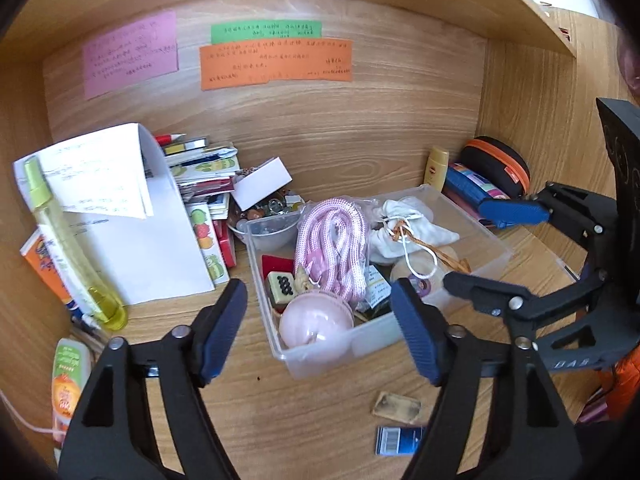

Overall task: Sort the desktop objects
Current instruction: 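Open both tools to drop the bottle and shell into the box, then grasp the blue Max card with the left tool while the right tool grasps the tan block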

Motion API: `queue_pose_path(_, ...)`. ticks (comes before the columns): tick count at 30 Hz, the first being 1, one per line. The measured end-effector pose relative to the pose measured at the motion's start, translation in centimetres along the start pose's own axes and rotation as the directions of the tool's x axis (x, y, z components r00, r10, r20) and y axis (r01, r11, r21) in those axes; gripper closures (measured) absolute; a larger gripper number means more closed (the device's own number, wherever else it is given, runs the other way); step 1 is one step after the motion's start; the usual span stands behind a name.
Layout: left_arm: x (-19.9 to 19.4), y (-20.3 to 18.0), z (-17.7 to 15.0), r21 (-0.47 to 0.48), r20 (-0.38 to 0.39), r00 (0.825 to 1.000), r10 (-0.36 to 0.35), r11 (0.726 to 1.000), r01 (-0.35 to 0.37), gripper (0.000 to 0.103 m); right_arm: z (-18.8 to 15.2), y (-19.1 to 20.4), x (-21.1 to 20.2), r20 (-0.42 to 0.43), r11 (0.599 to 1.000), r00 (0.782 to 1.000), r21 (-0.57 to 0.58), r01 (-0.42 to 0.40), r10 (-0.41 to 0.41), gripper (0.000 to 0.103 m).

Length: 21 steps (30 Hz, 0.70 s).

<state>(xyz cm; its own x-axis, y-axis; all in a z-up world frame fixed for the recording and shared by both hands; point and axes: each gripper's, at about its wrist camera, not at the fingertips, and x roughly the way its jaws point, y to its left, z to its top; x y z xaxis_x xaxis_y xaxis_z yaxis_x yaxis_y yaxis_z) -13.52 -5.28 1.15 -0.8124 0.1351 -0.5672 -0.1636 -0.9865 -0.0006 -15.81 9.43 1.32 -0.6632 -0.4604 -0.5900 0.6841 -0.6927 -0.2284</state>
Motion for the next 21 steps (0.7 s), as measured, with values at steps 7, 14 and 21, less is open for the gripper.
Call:
queue_pose_path(7,-1.1,-1.0,-2.4,-0.005,-0.037,0.999,0.018,1.0,-0.018,0.011,-1.5,-1.1,-2.3,0.016,0.999,1.0,0.048,0.017,-0.018,0.023)
queue_pose_path(14,-0.3,-3.2,-5.8,0.015,-0.131,0.991,0.001,1.0,0.001,0.01,-3.8,-1.9,-3.6,0.005,0.995,1.0,0.099,0.013,-0.013,0.017)
queue_pose_path(21,1.1,-4.8,-9.0,0.055,-0.242,0.97,-0.003,0.998,0.017,0.01,-6.2,-1.7,-3.7,-0.03,0.992,0.999,0.123,-0.01,0.014,0.017)
